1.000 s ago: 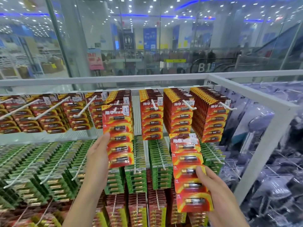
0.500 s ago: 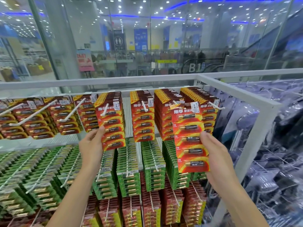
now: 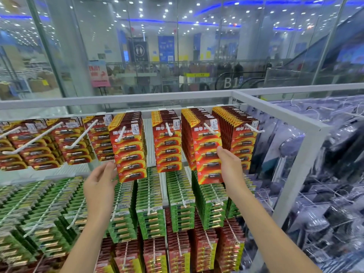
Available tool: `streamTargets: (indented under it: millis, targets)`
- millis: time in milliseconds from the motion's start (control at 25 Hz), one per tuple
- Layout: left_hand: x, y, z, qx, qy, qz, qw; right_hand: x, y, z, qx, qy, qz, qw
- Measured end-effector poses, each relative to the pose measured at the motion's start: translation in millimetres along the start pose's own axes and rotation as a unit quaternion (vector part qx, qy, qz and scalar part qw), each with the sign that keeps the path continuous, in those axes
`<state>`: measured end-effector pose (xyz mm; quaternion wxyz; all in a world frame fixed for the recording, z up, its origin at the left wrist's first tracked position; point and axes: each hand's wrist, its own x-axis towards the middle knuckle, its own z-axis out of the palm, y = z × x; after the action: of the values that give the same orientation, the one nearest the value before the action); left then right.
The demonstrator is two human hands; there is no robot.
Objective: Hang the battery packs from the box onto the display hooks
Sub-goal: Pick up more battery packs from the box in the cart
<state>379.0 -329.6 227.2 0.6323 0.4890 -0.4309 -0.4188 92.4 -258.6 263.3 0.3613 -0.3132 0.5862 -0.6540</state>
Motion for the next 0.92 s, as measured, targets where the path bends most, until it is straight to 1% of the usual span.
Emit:
streamTargets:
  millis: [200,360,560,680,800,920]
  targets:
    - [-32,-1,-7,0.016,-0.023,-0.015,0.999,25,22,4,-0.082,0.029,-0.059,0.994]
    - [-69,-16,-8,0.024,-0.049,-0.067,0.996,23,50,-13,-0.129,0.051,-0.066,0.988]
    - [-123,-51,17,0.034,-0.128,-0.142,0.981,-22,93,-69,-0.113,0.07,-0.033,0.991]
    - [-157,-80,44,0.051,-0.178,-0.191,0.964,-64,123,-121,-0.12,0.1,0.017,0.988]
    - [-196,-111,75,0.065,-0.236,-0.253,0.936,-109,151,-177,-0.102,0.159,0.062,0.98]
    - [-241,-143,108,0.088,-0.285,-0.297,0.907,-152,174,-231,-0.093,0.239,0.109,0.96]
